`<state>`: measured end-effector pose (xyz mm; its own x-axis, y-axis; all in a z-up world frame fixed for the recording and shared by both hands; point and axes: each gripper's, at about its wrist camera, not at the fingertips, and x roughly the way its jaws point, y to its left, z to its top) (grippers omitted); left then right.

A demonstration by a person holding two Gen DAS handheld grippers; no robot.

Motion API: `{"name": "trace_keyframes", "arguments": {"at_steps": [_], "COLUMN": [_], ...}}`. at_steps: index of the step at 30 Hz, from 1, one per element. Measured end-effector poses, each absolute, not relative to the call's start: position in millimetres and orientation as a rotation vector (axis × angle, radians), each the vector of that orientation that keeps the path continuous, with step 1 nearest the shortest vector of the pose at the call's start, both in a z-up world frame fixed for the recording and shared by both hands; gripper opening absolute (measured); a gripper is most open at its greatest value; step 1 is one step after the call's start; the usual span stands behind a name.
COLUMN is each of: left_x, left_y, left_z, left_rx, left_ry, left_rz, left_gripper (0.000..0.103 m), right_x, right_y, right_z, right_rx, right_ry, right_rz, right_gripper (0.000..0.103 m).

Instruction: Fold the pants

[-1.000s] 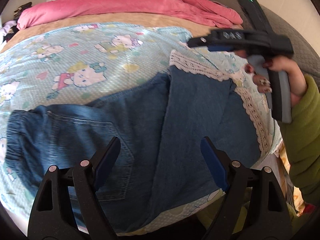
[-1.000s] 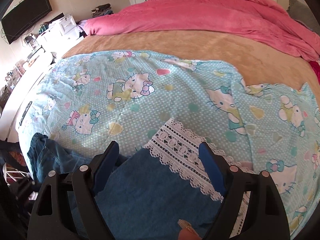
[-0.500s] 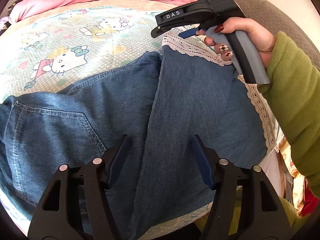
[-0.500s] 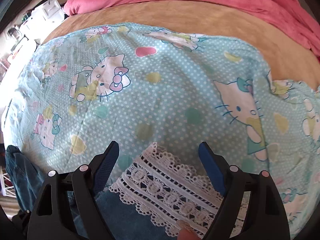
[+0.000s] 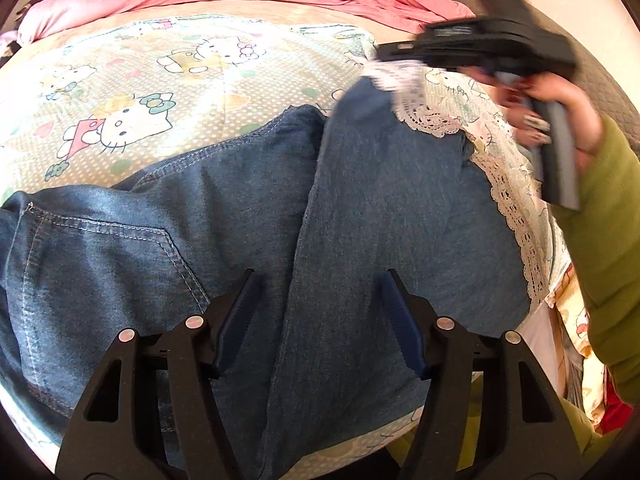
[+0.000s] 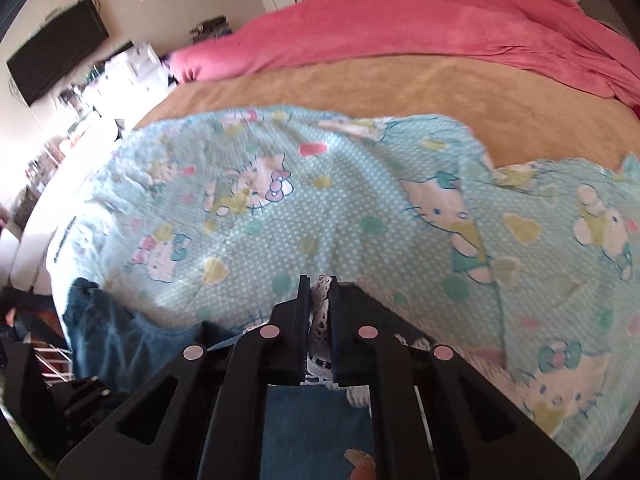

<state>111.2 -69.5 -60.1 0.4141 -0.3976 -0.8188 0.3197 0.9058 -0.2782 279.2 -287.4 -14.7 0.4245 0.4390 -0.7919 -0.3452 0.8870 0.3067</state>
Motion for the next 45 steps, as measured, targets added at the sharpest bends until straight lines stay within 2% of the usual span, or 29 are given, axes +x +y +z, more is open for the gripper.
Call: {"name": "trace_keyframes", "arguments": {"at_steps": [4, 6, 8, 9, 10, 11, 18, 30, 32, 34, 36, 38, 39, 45], "left_x": [110.4, 108.4, 106.0, 104.1, 102.6, 100.2, 70.6, 51.1, 51.7, 51.4, 52.1, 53.1, 53.3, 53.1], "left_y": [-65.9, -64.3, -63.2, -62.3, -62.0, -62.5, -77.9, -93.6, -93.1, -93.1, -93.8, -94.8, -95.7, -97.8], "left_z": [-61.1, -61.1, -60.0, -58.7, -57.9, -56.0, -45.8, -53.7, -54.6, -54.2, -54.5, -55.0, -54.9, -54.2], "left_rx": [-0.094, -0.077, -0.061, -0.071, -0.075, -0.069, 0.048, 0.13, 0.134, 0.13, 0.133, 0.142, 0.147, 0.151], "left_ry": [1.034, 1.024, 1.017, 1.017, 1.017, 1.012, 0.957, 0.972, 0.977, 0.975, 0.975, 0.98, 0.981, 0.978], "left_rz": [-0.449, -0.449, -0.453, -0.481, -0.502, -0.518, -0.606, -0.617, -0.609, -0.608, -0.606, -0.604, -0.601, -0.604], "left_gripper": [0.053, 0.044, 0.023, 0.016, 0.003, 0.001, 0.001, 0.001, 0.001, 0.001, 0.001, 0.001, 0.001, 0.001], "right_x": [240.2, 216.2, 193.8, 179.4, 168.5, 156.7, 92.5, 72.6, 74.2, 74.9, 75.6, 73.5, 71.4, 59.6], "right_y": [-325.2, -347.2, -365.6, -376.4, -382.7, -390.0, -412.2, -410.3, -411.0, -413.0, -413.9, -411.7, -410.0, -411.0], "right_z": [7.7, 15.7, 20.8, 23.7, 25.0, 26.4, 8.2, -35.1, -43.7, -48.8, -53.2, -54.7, -54.2, -48.7], "right_rx": [0.175, 0.203, 0.23, 0.238, 0.234, 0.232, 0.235, 0.267, 0.285, 0.31, 0.322, 0.304, 0.281, 0.233], "right_ry": [0.985, 0.982, 0.983, 0.985, 0.984, 0.982, 1.042, 1.161, 1.188, 1.196, 1.208, 1.21, 1.206, 1.197], "right_rz": [0.482, 0.47, 0.455, 0.447, 0.437, 0.429, 0.398, 0.386, 0.387, 0.398, 0.404, 0.419, 0.429, 0.457], "right_gripper": [0.007, 0.007, 0.007, 0.007, 0.006, 0.006, 0.006, 0.01, 0.013, 0.026, 0.03, 0.022, 0.007, 0.007]}}
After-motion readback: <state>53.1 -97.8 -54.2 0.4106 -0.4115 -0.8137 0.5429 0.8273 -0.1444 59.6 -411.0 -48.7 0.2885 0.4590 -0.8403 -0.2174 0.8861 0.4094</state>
